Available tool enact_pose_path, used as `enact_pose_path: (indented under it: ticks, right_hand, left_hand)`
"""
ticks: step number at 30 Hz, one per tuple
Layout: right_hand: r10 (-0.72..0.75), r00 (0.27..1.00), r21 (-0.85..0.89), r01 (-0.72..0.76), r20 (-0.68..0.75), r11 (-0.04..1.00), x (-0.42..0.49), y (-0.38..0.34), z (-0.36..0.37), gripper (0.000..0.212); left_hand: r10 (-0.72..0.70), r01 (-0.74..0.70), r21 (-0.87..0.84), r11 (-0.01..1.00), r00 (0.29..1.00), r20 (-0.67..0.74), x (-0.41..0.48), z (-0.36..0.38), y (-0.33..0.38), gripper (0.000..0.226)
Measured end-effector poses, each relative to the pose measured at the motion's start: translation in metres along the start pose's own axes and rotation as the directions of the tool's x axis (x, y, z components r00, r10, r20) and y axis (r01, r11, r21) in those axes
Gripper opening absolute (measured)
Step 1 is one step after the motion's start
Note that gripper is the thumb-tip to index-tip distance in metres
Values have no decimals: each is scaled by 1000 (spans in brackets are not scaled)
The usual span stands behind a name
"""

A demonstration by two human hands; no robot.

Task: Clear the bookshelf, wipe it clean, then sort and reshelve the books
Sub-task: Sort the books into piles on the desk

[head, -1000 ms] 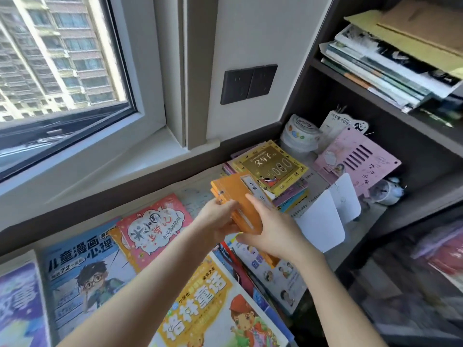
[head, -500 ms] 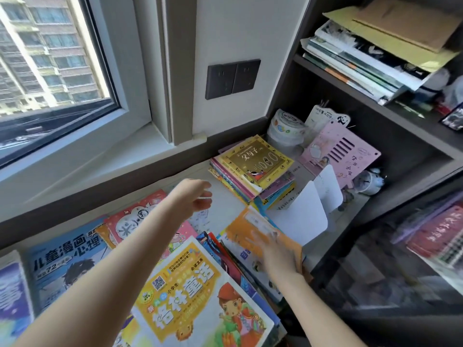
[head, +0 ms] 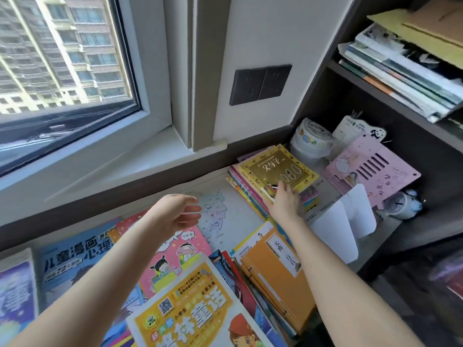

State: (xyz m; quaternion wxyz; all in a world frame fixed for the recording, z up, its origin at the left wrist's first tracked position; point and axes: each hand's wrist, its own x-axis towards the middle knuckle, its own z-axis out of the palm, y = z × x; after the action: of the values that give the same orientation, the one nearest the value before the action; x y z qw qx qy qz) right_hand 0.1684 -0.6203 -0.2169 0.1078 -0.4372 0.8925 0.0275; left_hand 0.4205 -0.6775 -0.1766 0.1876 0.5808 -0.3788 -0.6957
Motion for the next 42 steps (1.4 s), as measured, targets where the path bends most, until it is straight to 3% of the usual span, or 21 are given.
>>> enact_pose_path:
  ticks: [5, 9, 13, 16, 19, 23, 26, 31, 34, 36, 38, 41, 42]
  right_hand:
    - [-55, 996, -225, 70, 72, 972, 39, -2, 13, 77]
    - [-180, 981, -432, 193, 70, 881, 42, -1, 14, 55]
    - [-267, 962, -358, 228, -63, 905, 49, 6, -9, 30]
    - [-240, 968, -216, 221, -68, 951, 46, 6, -19, 28]
    - [-284, 957, -189, 268, -60, 945, 40, 5, -17, 24]
    - [-270, 961, -120, 262, -57, 958, 40, 8, -22, 23]
    - [-260, 965, -67, 258, -30, 964, 42, 9, -26, 28]
    - [-173, 981, -49, 178, 85, 983, 36, 1, -15, 63]
    - [-173, 981, -193, 188, 91, 963, 33, -1, -1, 91]
    - [-154, 987, -228, 160, 45, 960, 34, -4, 6, 81]
    - [-135, 991, -224, 129, -11, 966, 33, -10, 8, 73]
    - [-129, 990, -207, 113, -64, 972, 29, -17, 10, 67]
    - [-138, 987, -203, 118, -86, 972, 24, -19, 12, 65]
  left_hand:
    - [-48, 47, -63, 997, 999, -11, 19, 0, -6, 11]
    - [-88, 89, -89, 992, 996, 12, 37, 15, -6, 13]
    - [-117, 126, -136, 983, 990, 75, 55, 43, -3, 13]
    - [-106, 117, -132, 984, 991, 87, 75, 72, 1, 11]
    - [-99, 108, -98, 989, 990, 99, 96, 102, 6, 7]
    - [-133, 161, -248, 955, 983, 123, 111, 131, 14, 25]
    - [-202, 226, -429, 874, 974, 103, 119, 135, 8, 29]
    - [-153, 263, -493, 829, 955, 253, 118, 139, 9, 38]
    - [-143, 293, -482, 825, 935, 324, 117, 139, 12, 16]
    - [-109, 270, -443, 855, 928, 356, 114, 141, 14, 4]
    - [-69, 216, -401, 890, 934, 350, 117, 148, 17, 21]
    - [-10, 102, -334, 937, 964, 267, 126, 162, 24, 87]
    - [-19, 90, -322, 943, 976, 216, 128, 165, 25, 96]
